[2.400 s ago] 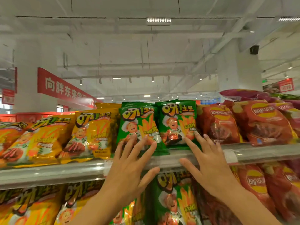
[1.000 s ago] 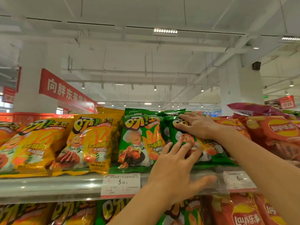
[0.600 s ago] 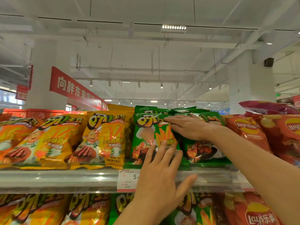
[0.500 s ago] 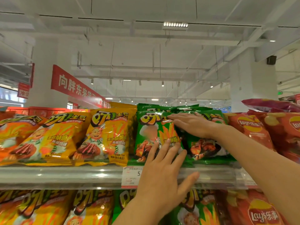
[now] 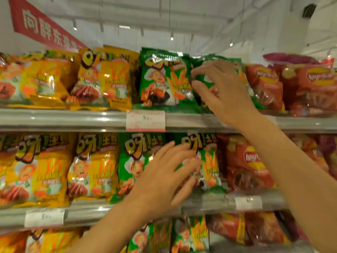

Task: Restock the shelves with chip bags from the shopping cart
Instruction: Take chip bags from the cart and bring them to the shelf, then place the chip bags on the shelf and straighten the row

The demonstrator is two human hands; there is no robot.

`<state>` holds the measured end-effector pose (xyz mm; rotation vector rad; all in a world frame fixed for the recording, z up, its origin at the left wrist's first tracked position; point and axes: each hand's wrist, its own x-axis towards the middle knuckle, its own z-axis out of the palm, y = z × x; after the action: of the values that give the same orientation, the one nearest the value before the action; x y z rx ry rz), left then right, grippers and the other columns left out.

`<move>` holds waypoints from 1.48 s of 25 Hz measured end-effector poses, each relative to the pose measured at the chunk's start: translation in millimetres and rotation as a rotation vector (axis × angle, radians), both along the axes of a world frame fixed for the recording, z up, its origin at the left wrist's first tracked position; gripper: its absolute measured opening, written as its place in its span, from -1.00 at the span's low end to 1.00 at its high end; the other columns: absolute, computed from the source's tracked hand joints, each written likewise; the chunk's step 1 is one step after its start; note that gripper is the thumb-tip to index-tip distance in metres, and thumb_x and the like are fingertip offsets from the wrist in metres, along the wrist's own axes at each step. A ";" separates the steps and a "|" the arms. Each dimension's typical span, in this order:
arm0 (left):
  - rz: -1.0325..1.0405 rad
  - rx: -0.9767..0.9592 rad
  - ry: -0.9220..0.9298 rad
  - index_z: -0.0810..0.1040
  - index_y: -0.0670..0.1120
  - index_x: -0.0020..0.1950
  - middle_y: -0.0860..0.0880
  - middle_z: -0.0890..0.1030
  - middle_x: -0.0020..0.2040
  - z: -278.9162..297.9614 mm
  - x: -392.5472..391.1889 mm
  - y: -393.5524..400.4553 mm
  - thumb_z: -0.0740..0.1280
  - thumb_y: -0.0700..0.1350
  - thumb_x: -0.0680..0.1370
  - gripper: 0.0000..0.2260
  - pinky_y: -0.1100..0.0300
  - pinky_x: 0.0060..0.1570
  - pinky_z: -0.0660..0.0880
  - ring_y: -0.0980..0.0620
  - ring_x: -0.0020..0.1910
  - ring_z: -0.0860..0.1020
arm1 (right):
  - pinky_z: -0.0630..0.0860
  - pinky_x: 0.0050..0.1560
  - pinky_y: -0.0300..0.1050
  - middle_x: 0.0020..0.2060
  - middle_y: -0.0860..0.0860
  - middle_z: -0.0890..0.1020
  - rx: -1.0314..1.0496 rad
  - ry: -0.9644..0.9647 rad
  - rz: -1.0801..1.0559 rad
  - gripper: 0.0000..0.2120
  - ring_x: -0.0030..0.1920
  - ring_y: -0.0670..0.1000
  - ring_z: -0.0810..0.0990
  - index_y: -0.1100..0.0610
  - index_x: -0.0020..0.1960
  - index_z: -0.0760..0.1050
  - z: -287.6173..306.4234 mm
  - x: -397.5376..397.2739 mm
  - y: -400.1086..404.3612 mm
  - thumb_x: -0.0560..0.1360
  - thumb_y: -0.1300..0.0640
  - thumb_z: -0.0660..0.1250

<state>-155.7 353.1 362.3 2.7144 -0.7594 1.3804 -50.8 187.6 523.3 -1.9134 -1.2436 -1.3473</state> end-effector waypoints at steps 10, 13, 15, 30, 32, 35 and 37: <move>0.508 -0.144 0.302 0.43 0.00 0.53 -0.09 0.28 0.60 -127.7 -8.4 45.3 0.04 0.28 0.63 -0.42 -0.17 0.51 0.24 -0.19 0.61 0.15 | 0.05 0.60 0.07 0.57 -0.18 0.13 -0.341 0.577 -0.142 -0.52 0.58 -0.15 -0.09 -0.17 0.56 0.23 -244.4 -16.3 -27.6 0.66 -0.15 0.15; 0.465 -0.086 0.269 0.41 0.02 0.54 -0.06 0.20 0.64 -130.0 -5.2 57.5 0.10 0.29 0.63 -0.43 -0.14 0.51 0.17 -0.17 0.63 0.08 | -0.16 0.61 0.09 0.60 -0.23 -0.22 -0.438 0.553 -0.281 -0.46 0.56 -0.12 -0.39 -0.31 0.58 0.01 -264.2 -8.2 -18.9 0.64 -0.26 0.07; 0.437 -0.094 0.262 0.39 0.05 0.54 -0.04 0.18 0.64 -132.0 -7.7 61.4 0.11 0.29 0.64 -0.46 -0.19 0.52 0.25 -0.14 0.64 0.05 | -0.28 0.55 0.04 0.57 -0.24 -0.34 -0.441 0.539 -0.314 -0.46 0.54 -0.11 -0.48 -0.34 0.56 0.01 -269.9 -10.9 -14.2 0.63 -0.29 0.07; 0.549 -0.115 0.235 0.14 0.06 0.65 0.02 0.09 0.66 -146.1 -30.5 74.8 0.18 0.21 0.65 -0.40 -0.14 0.58 0.06 -0.08 0.66 -0.05 | 0.33 0.40 0.39 0.49 0.17 0.39 -0.358 0.432 -0.381 -0.23 0.51 0.21 0.22 0.06 0.37 0.54 -283.5 -21.9 5.2 0.58 -0.37 -0.19; 0.524 -0.159 0.229 0.10 0.07 0.65 0.03 0.05 0.67 -143.1 -38.3 78.3 0.14 0.21 0.67 -0.42 -0.16 0.58 0.01 -0.04 0.66 -0.09 | 0.32 0.38 0.42 0.46 0.16 0.44 -0.309 0.422 -0.322 -0.24 0.50 0.20 0.26 0.08 0.36 0.55 -280.4 -31.6 19.3 0.58 -0.37 -0.15; 0.537 -0.225 0.192 0.16 0.07 0.64 0.02 0.09 0.66 -139.0 -62.2 105.6 0.13 0.21 0.68 -0.45 -0.14 0.59 -0.02 -0.05 0.66 -0.09 | 0.35 0.38 0.37 0.43 0.11 0.49 -0.303 0.400 -0.177 -0.39 0.50 0.11 0.24 0.07 0.36 0.54 -275.4 -64.2 60.4 0.57 -0.29 0.02; 0.581 -0.237 0.163 0.24 0.05 0.61 -0.02 0.14 0.65 -132.3 -79.1 138.4 0.13 0.21 0.67 -0.47 -0.16 0.56 -0.01 -0.10 0.65 -0.05 | 0.32 0.44 0.25 0.50 0.03 0.40 -0.343 0.437 -0.092 -0.43 0.55 0.02 0.16 -0.02 0.45 0.45 -273.7 -83.9 91.0 0.55 -0.24 0.07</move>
<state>-234.8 491.5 230.0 2.9100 0.2162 1.1857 -134.7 278.6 249.6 -2.3618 -1.2258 -0.7218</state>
